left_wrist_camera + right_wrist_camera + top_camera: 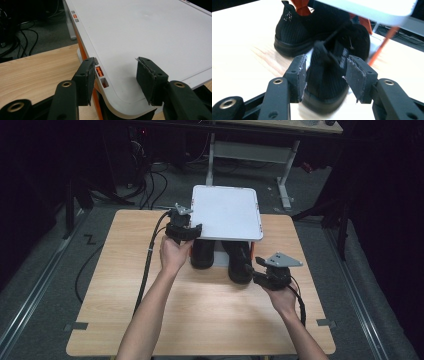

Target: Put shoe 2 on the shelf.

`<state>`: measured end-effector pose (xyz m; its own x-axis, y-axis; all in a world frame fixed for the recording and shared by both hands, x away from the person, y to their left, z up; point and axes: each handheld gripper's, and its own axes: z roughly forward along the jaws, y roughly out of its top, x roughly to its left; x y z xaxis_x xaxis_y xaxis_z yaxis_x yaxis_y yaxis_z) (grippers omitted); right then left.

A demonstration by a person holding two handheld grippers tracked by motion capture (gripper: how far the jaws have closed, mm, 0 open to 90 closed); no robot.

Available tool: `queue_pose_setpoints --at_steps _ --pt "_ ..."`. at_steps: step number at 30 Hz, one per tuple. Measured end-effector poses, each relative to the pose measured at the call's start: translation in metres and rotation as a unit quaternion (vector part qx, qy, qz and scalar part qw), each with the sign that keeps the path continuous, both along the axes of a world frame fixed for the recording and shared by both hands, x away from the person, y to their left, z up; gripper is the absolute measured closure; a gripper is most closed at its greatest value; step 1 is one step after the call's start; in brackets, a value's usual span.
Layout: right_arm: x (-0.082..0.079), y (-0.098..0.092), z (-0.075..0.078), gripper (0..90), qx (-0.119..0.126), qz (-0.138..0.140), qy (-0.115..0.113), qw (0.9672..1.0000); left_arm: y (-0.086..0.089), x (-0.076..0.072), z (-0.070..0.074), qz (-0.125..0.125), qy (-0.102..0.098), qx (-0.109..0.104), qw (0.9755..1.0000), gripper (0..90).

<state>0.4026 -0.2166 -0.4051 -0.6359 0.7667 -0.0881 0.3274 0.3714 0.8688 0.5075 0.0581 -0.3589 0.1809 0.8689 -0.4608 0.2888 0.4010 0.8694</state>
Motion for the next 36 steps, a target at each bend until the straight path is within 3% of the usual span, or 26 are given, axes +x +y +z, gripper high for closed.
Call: queue_pose_setpoints --at_steps 3,6,9,14,21,36 --pt "-0.007 -0.01 -0.008 50.3 0.004 -0.005 0.01 0.9999 0.0 0.0 0.0 0.0 -0.002 0.0 1.0 49.6" --pt "-0.007 -0.01 -0.022 50.1 -0.007 -0.006 0.028 0.9996 0.0 -0.001 -0.001 0.002 -0.005 -0.001 1.0 49.6" --pt "-0.001 -0.003 -0.034 50.0 -0.013 -0.007 0.046 0.9988 0.0 -0.001 -0.001 0.002 -0.005 -0.001 1.0 49.6" --pt "0.011 0.015 -0.046 47.9 -0.032 -0.01 0.058 0.9977 0.0 0.0 -0.001 0.002 -0.004 -0.003 1.0 49.6" --pt "0.023 0.025 -0.048 51.5 -0.046 -0.018 0.046 0.9977 0.0 -0.001 -0.001 0.001 -0.005 -0.003 1.0 49.5" --pt "0.06 0.037 -0.046 51.6 -0.055 -0.039 0.053 0.9963 0.001 0.0 -0.001 -0.002 -0.001 -0.009 1.0 49.6"
